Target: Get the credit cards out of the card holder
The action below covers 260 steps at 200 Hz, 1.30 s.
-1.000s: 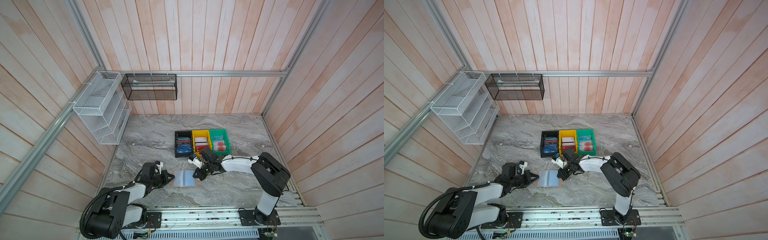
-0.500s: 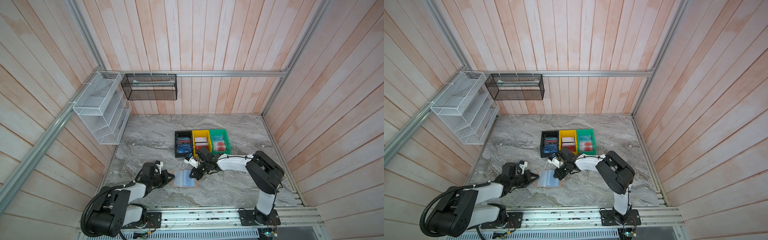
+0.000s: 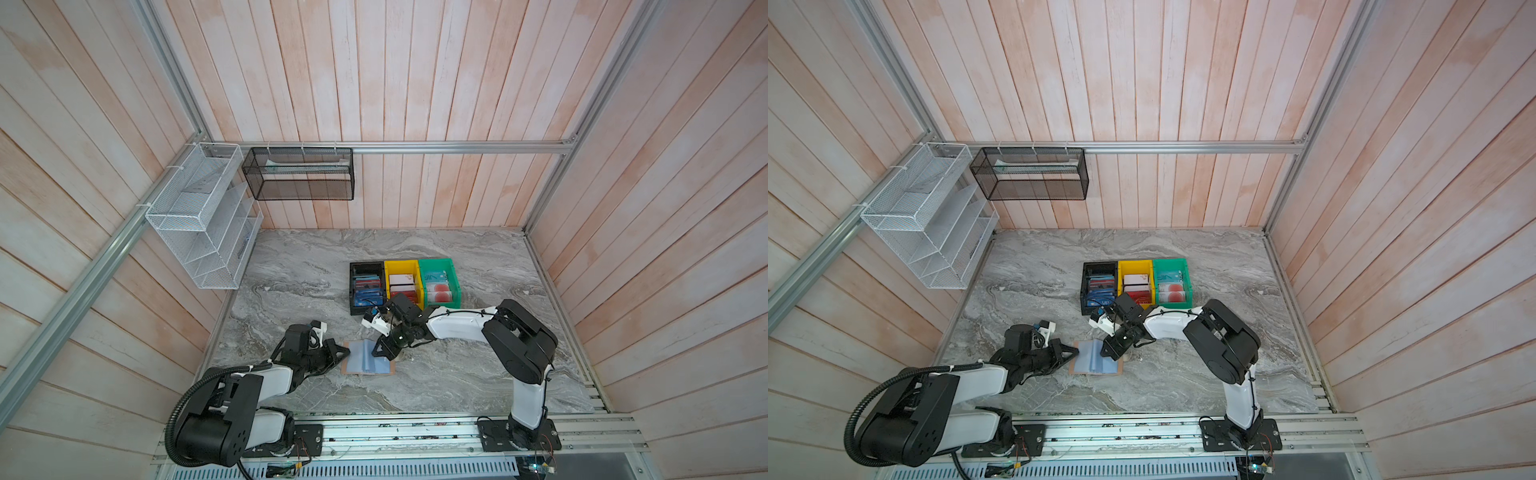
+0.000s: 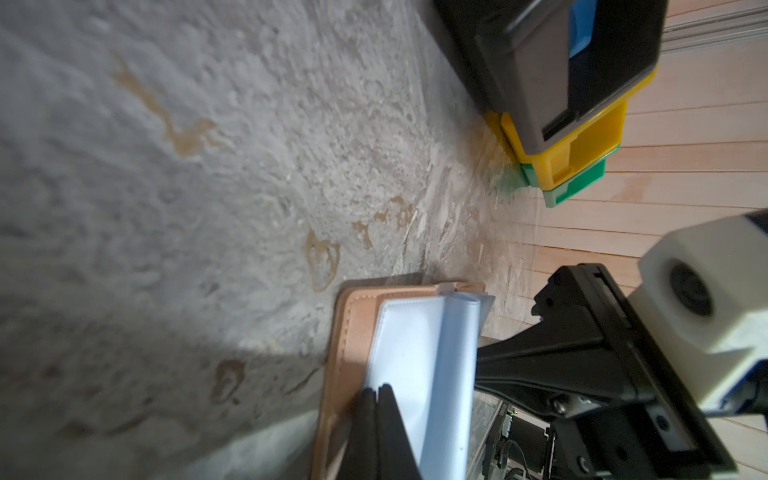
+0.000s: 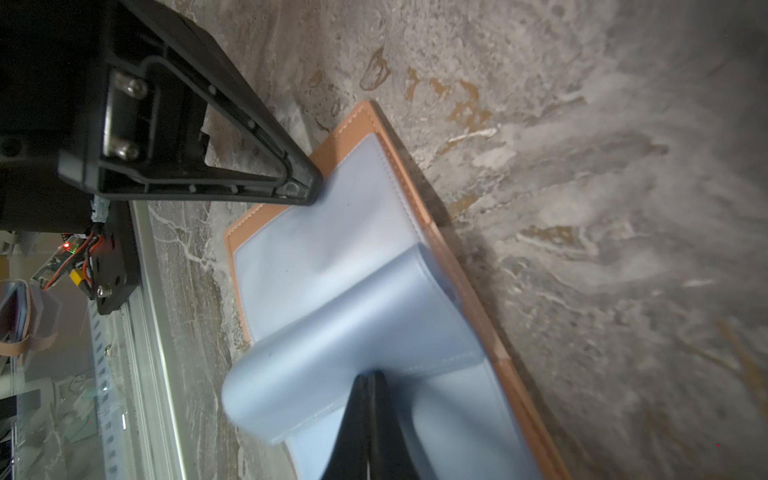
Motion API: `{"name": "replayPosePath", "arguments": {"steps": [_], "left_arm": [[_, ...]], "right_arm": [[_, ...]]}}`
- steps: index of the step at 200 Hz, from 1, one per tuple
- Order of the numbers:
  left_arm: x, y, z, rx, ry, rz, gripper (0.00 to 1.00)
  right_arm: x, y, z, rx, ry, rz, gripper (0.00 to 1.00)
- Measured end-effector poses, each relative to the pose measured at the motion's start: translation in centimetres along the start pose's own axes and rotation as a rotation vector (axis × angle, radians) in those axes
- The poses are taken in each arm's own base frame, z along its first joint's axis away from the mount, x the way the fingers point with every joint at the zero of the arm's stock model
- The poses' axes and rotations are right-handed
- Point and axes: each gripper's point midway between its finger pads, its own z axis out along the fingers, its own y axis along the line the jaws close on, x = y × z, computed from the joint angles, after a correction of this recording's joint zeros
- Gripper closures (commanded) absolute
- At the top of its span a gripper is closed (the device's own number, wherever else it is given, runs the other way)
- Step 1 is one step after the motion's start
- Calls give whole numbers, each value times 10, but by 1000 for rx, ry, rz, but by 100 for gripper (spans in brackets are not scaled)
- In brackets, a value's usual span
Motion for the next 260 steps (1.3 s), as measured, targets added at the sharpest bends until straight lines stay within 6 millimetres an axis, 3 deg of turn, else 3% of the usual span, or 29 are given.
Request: {"name": "replayPosePath", "arguments": {"steps": [80, 126, 151, 180, 199, 220, 222, 227, 240, 260], "left_arm": [[-1, 0, 1, 6, 1, 1, 95], [0, 0, 1, 5, 1, 1, 95], [0, 0, 0, 5, 1, 1, 95], [0, 0, 0, 6, 1, 1, 92], [-1, -4, -1, 16, 2, -3, 71], [-5, -15, -5, 24, 1, 2, 59], [-5, -16, -6, 23, 0, 6, 54], [-8, -20, -8, 21, -4, 8, 25], [-18, -36, -15, 26, -28, 28, 2], [-42, -74, -32, 55, -94, 98, 0]], "right_arm": [[-6, 8, -2, -25, -12, -16, 100], [-9, 6, -30, 69, -60, -30, 100], [-5, -6, -45, 118, -82, -10, 100], [9, -19, -45, 155, -57, 24, 100], [16, -21, -44, 161, -38, 34, 100], [16, -19, -52, 165, -43, 36, 100], [15, -19, -54, 167, -46, 35, 99], [13, -18, -58, 168, -55, 33, 99], [4, -16, -75, 176, -100, 22, 97], [-12, -15, -109, 198, -186, 6, 95]]}}
